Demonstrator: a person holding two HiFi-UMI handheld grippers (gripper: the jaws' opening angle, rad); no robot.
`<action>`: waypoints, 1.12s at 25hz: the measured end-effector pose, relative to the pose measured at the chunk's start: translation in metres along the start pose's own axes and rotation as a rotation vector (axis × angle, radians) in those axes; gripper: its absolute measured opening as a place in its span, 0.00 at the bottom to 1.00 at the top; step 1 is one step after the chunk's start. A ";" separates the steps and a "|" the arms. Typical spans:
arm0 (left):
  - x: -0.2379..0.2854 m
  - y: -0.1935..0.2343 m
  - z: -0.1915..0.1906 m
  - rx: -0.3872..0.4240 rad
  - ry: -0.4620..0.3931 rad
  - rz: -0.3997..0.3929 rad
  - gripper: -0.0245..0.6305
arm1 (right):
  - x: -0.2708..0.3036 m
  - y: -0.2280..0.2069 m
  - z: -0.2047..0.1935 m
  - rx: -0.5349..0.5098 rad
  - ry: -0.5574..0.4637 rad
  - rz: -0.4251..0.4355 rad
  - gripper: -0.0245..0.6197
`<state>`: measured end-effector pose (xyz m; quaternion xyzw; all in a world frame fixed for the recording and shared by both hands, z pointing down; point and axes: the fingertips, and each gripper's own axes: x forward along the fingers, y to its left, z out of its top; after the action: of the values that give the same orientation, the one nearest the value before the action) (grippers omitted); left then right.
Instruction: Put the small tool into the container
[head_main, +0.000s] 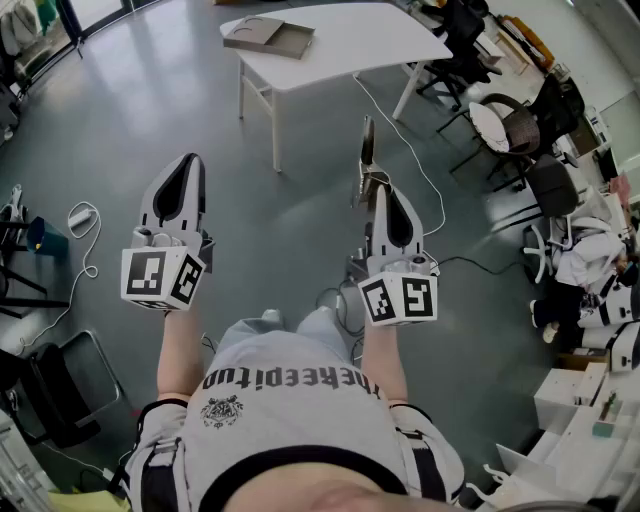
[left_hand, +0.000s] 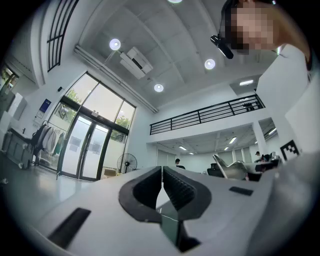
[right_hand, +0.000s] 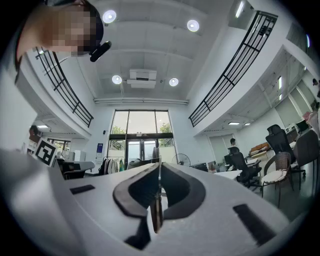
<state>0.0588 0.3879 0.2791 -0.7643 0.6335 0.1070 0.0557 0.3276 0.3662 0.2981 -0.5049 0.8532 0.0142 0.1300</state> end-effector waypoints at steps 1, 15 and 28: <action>-0.002 0.000 0.001 -0.008 -0.001 -0.005 0.06 | -0.002 0.002 0.000 0.002 0.001 -0.002 0.05; -0.002 0.004 0.007 -0.035 -0.001 -0.020 0.06 | 0.005 0.011 0.003 0.003 0.005 0.001 0.05; 0.015 0.014 0.004 -0.047 0.021 -0.039 0.06 | 0.025 0.011 -0.009 0.028 0.032 -0.006 0.05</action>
<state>0.0476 0.3715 0.2722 -0.7787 0.6162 0.1129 0.0331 0.3047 0.3482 0.3000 -0.5059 0.8537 -0.0060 0.1234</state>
